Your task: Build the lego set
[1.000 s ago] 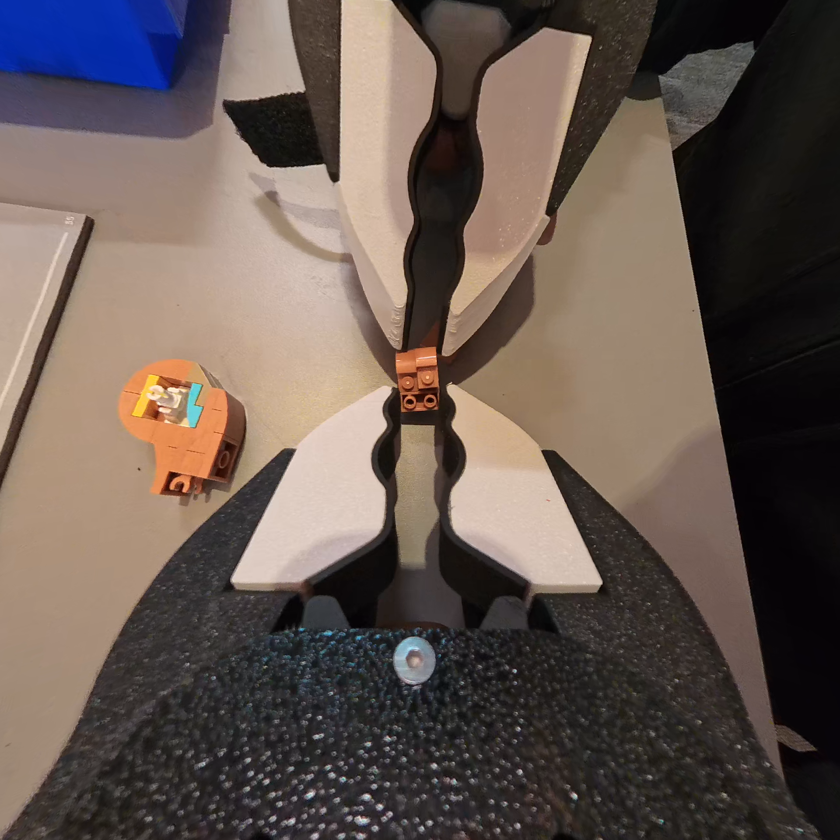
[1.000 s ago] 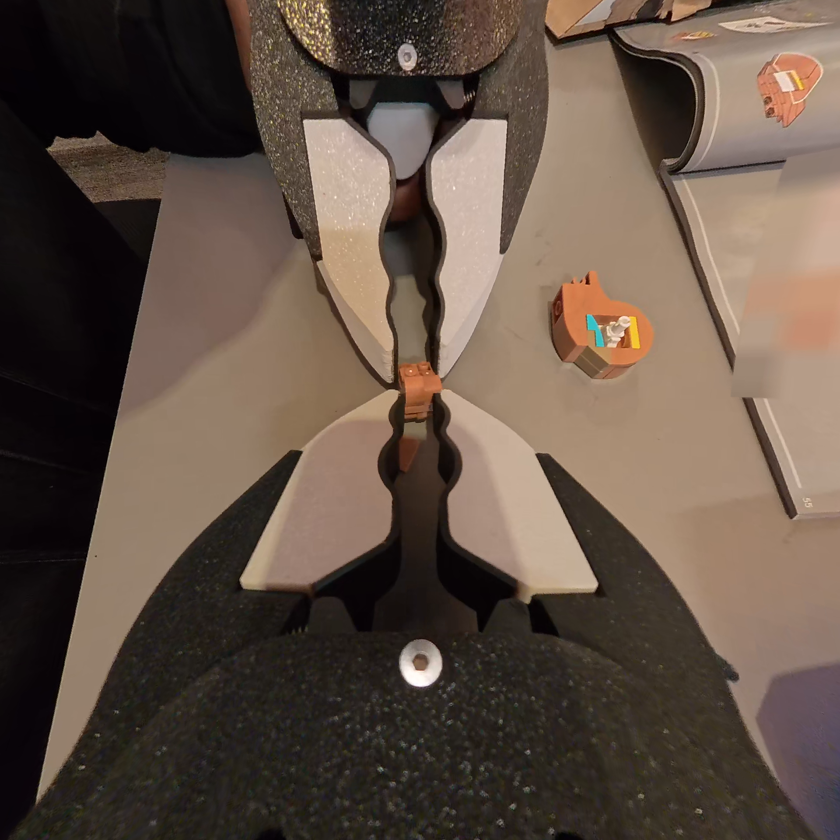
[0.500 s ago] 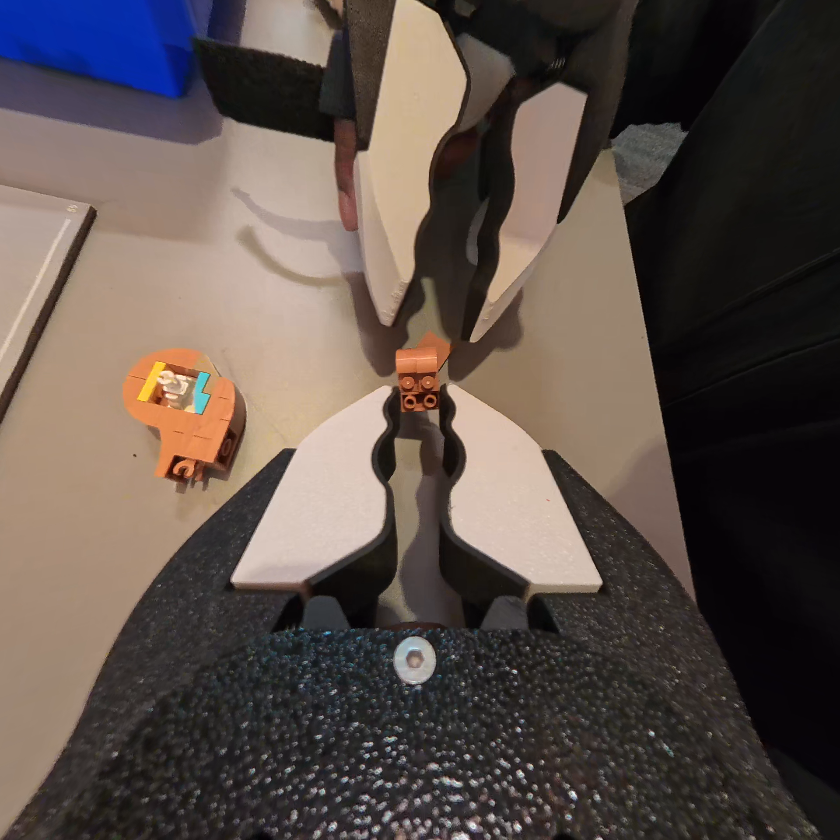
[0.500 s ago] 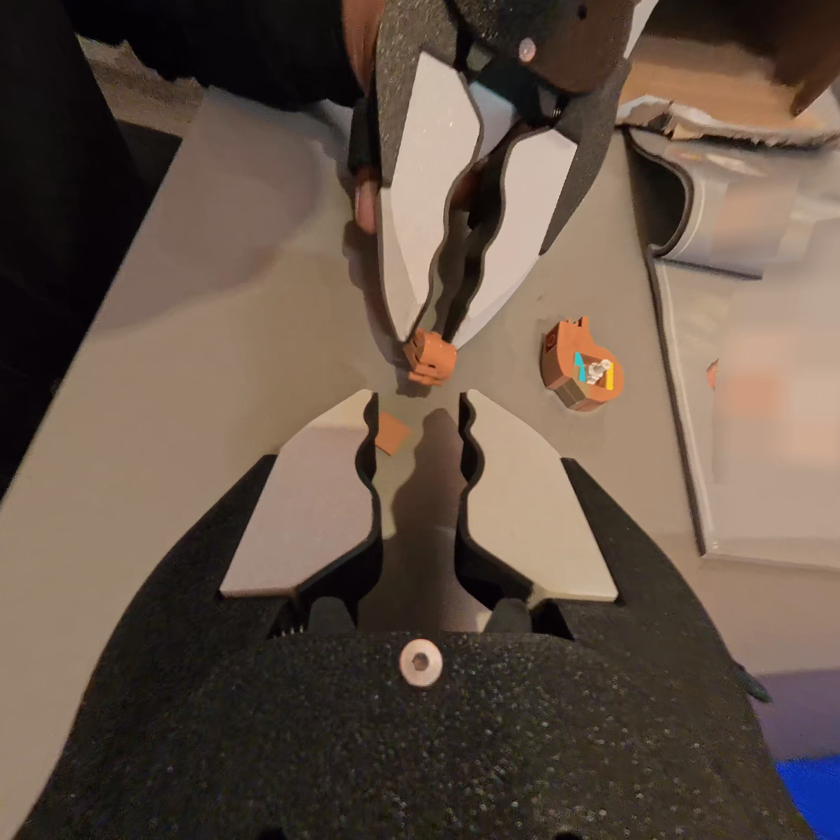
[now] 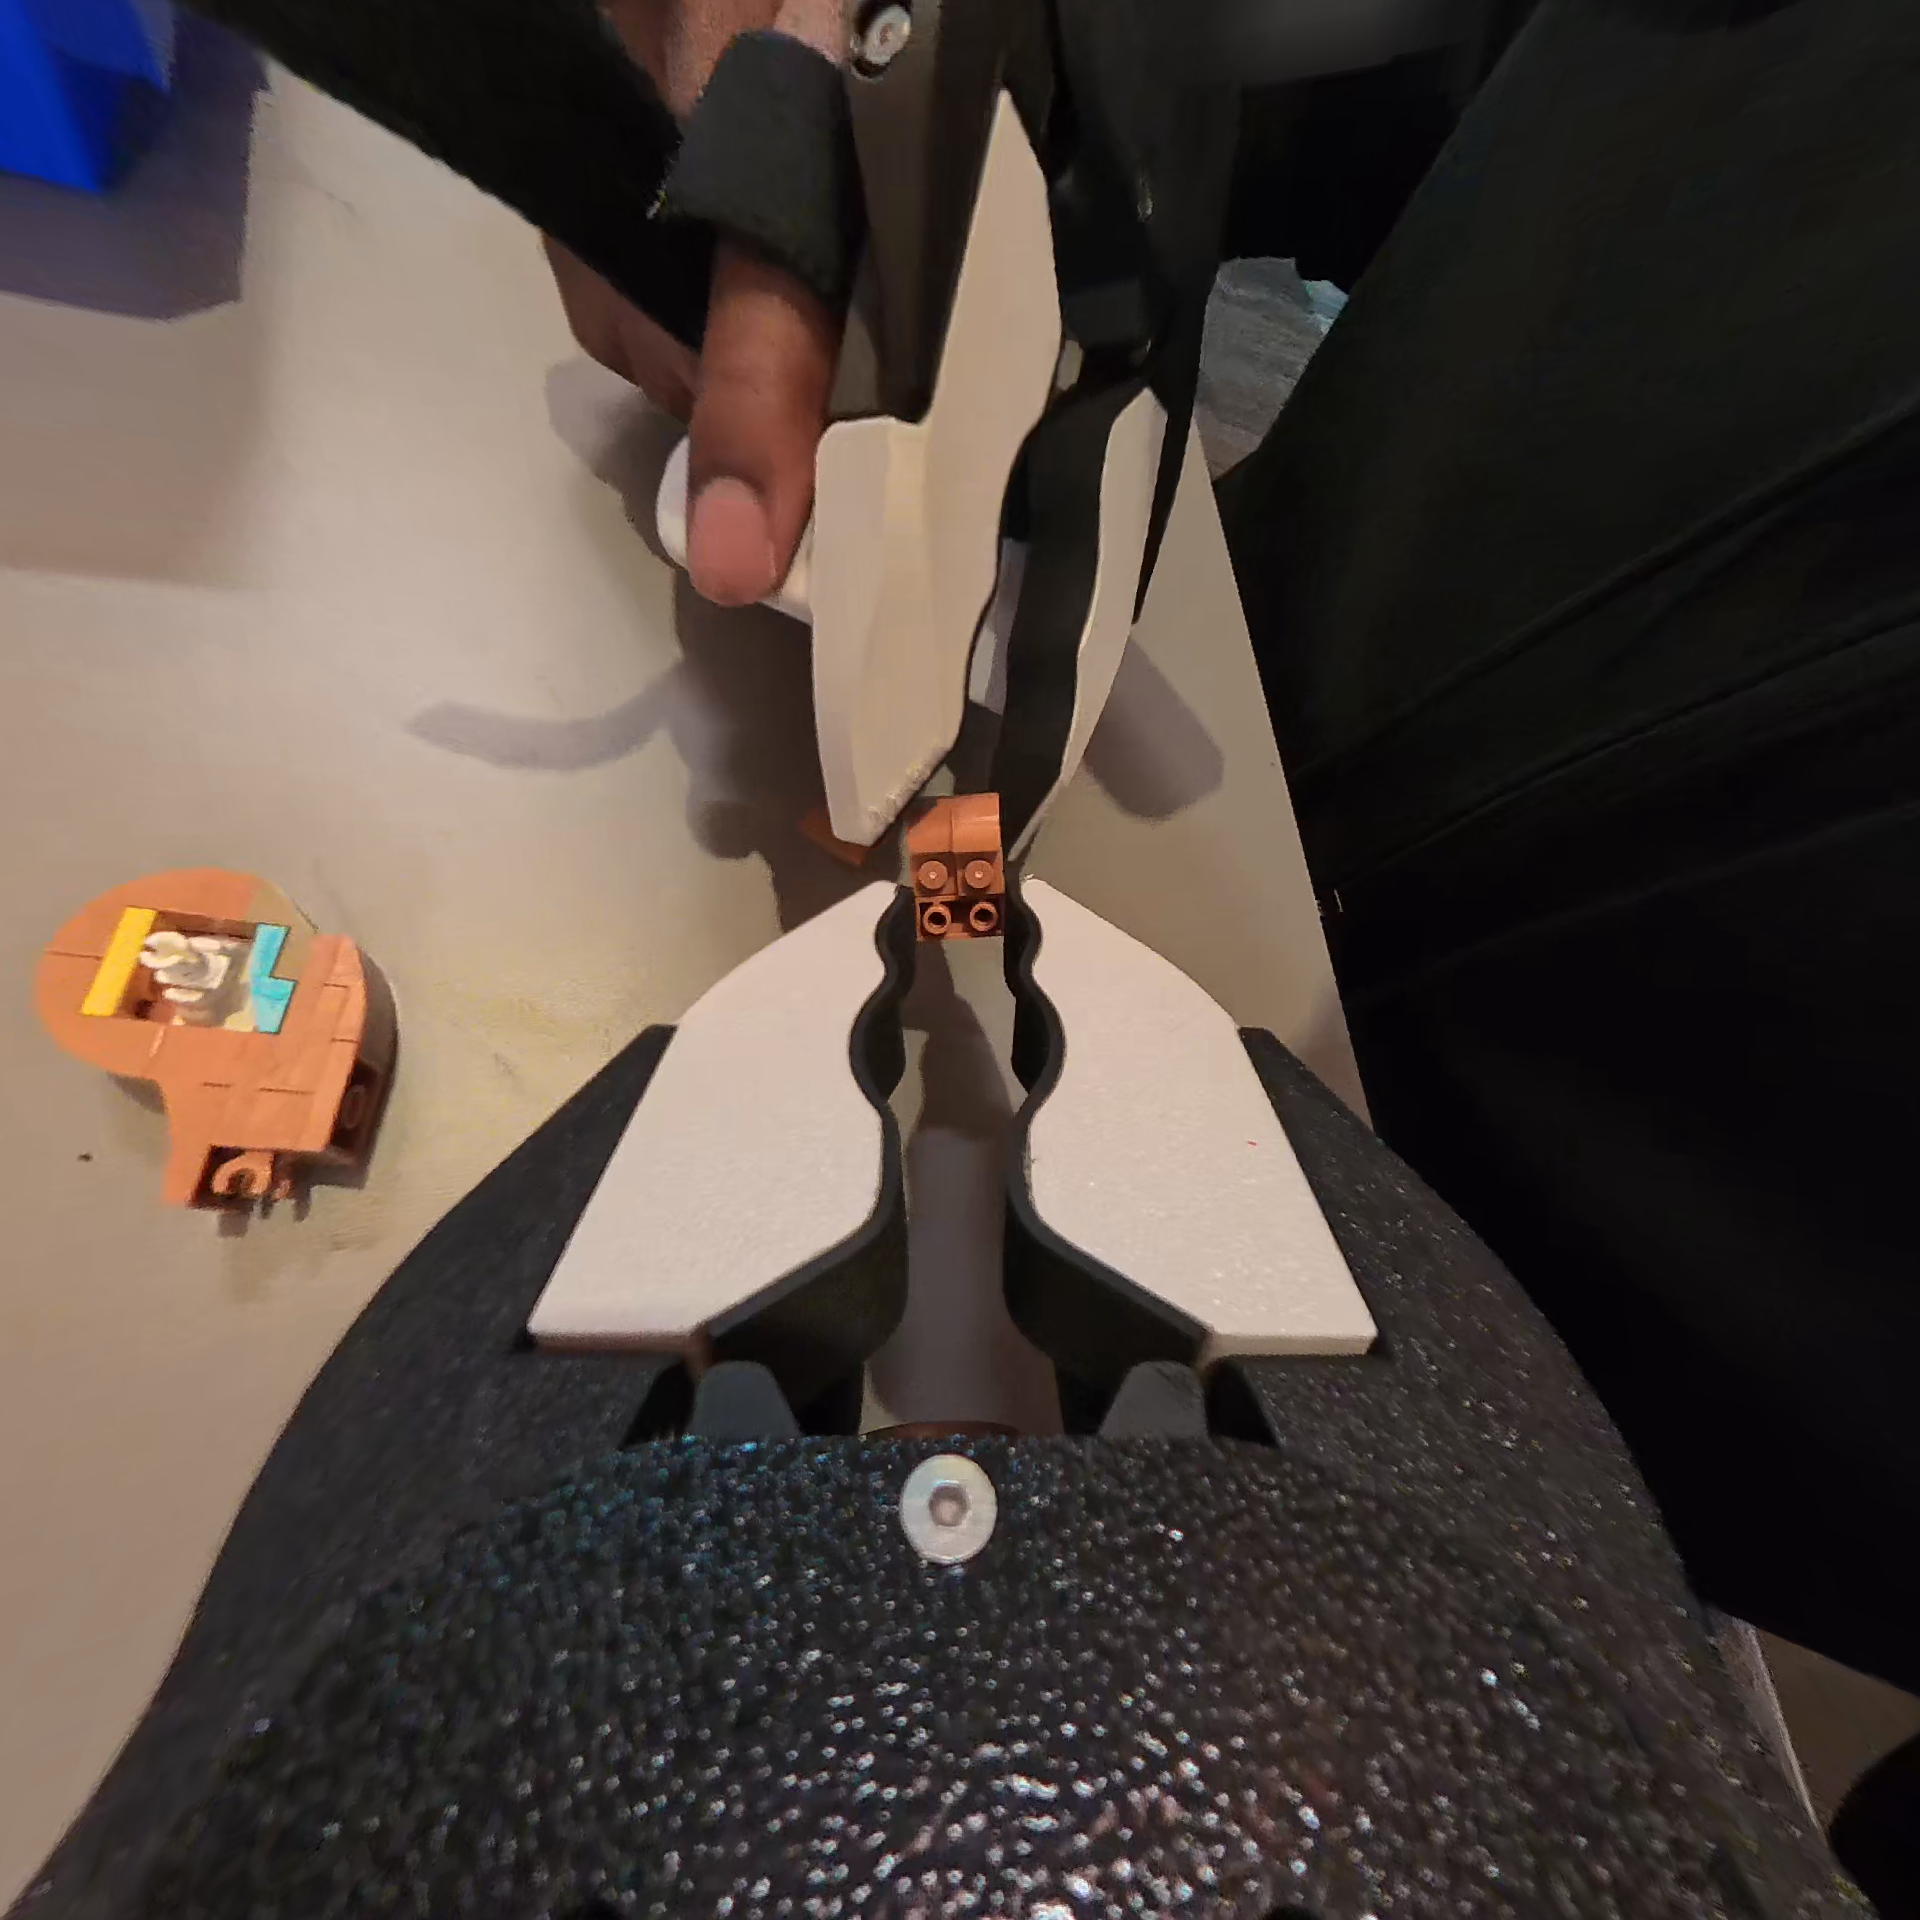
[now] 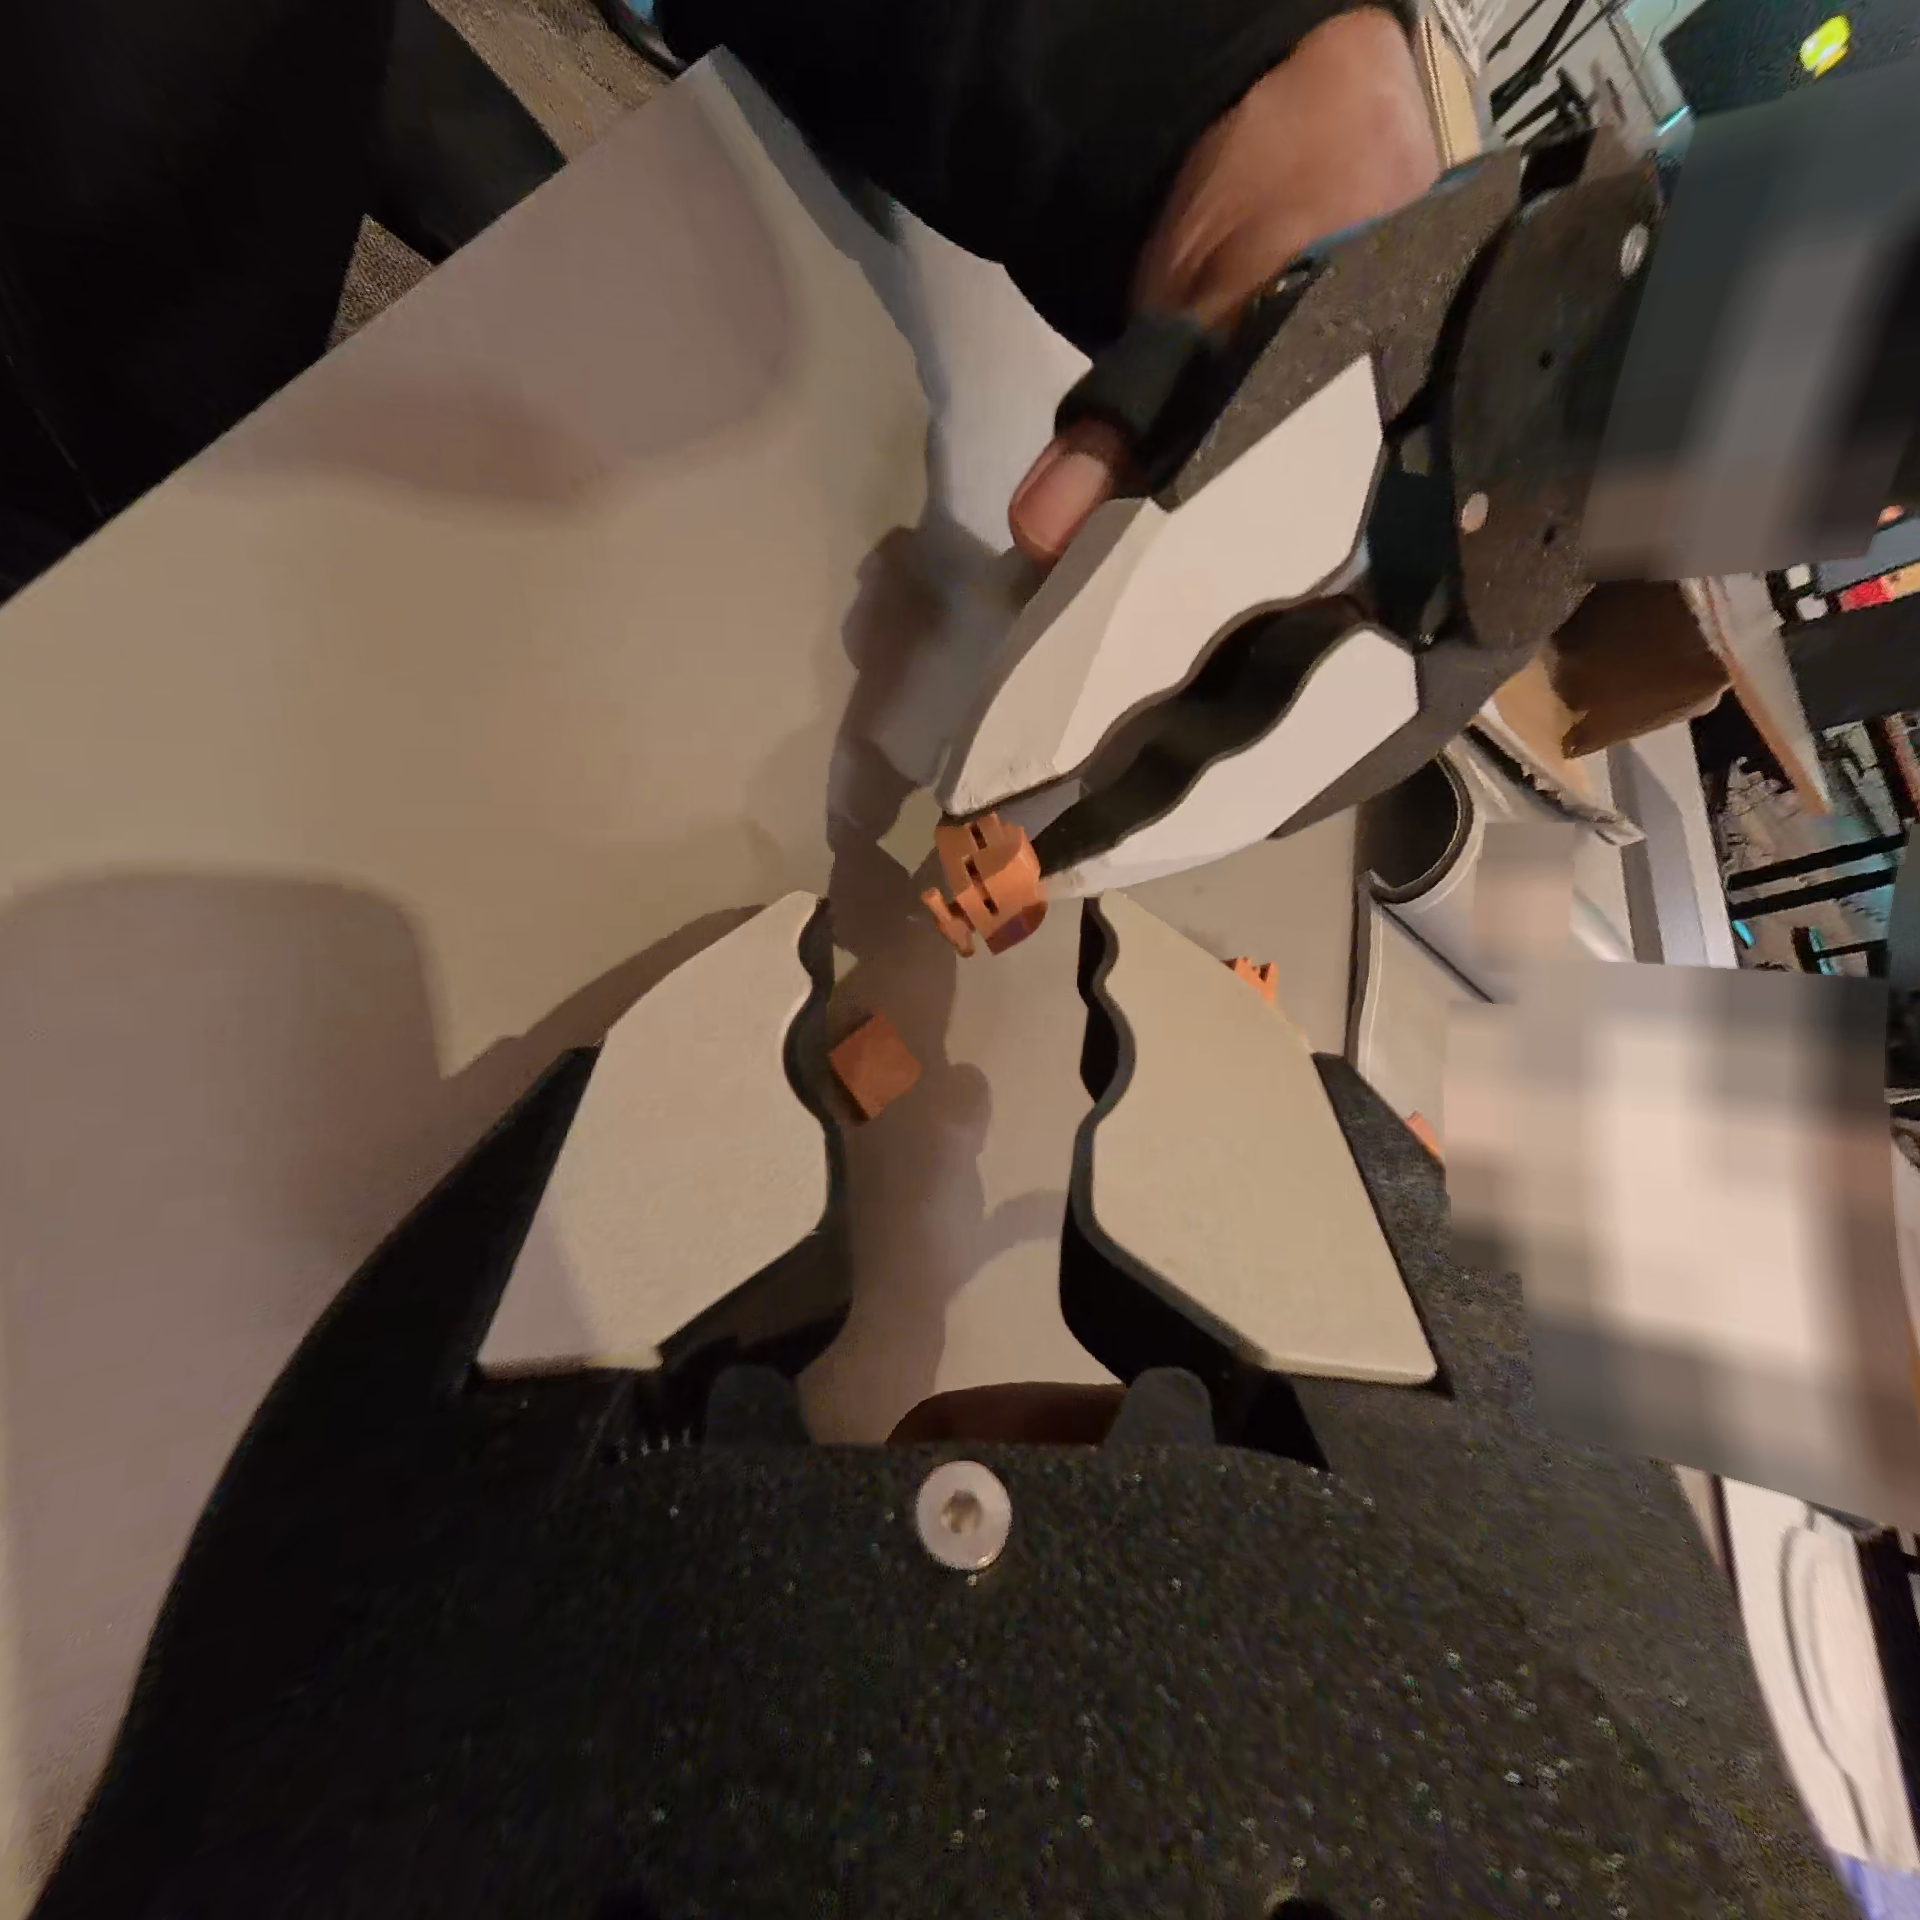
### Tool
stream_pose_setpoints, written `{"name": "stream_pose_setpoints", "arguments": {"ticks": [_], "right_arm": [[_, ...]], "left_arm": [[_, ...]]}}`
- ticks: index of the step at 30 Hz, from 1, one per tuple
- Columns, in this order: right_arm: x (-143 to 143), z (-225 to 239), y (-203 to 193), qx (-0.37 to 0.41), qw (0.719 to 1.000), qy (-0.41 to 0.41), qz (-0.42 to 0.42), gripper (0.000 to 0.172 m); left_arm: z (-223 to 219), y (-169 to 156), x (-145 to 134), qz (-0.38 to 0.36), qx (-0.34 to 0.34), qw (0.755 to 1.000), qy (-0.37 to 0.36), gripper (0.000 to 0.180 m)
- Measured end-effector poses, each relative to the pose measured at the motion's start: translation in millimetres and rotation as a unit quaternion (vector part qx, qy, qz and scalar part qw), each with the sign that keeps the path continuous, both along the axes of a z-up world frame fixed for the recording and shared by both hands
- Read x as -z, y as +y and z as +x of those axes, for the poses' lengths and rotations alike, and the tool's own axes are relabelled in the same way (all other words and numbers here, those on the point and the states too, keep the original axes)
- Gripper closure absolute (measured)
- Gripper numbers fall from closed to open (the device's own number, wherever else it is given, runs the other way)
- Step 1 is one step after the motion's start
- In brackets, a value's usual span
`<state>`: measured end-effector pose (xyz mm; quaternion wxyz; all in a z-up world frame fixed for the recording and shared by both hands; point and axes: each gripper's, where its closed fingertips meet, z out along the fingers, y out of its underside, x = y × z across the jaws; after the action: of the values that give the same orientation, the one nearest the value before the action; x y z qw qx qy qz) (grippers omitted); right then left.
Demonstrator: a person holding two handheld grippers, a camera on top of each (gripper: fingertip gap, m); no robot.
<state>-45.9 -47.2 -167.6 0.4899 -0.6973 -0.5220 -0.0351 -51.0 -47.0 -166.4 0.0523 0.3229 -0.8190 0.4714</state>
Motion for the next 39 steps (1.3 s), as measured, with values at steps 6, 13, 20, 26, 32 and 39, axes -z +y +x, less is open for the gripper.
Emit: {"name": "stream_pose_setpoints", "arguments": {"ticks": [6, 13, 20, 26, 32, 39], "right_arm": [[-5.1, -7.4, -1.4, -0.020, 0.999, -0.010, 0.032, 0.131], [-7.7, -13.9, -5.9, -0.046, 0.998, -0.004, 0.043, 0.141], [-5.5, -15.8, -6.9, -0.052, 0.998, -0.009, 0.042, 0.151], [-9.0, -17.7, -8.5, -0.055, 0.998, 0.000, 0.035, 0.152], [-10.2, -19.2, -9.6, -0.054, 0.998, 0.001, 0.026, 0.153], [-15.6, -10.2, -1.8, -0.014, 0.999, 0.035, 0.022, 0.153]], "left_arm": [[-3.1, -3.9, 0.2, -0.009, 0.014, 1.000, 0.014, 0.165], [-7.7, -7.4, 0.3, -0.017, 0.031, 0.999, 0.023, 0.165], [-10.9, -9.7, 2.4, -0.022, 0.039, 0.998, 0.036, 0.165], [-13.0, -11.7, -0.8, -0.039, 0.044, 0.997, 0.043, 0.165], [-15.1, -13.8, -2.2, -0.055, 0.049, 0.996, 0.054, 0.165], [-5.6, -7.5, -7.1, -0.071, 0.018, 0.997, 0.037, 0.164]]}}
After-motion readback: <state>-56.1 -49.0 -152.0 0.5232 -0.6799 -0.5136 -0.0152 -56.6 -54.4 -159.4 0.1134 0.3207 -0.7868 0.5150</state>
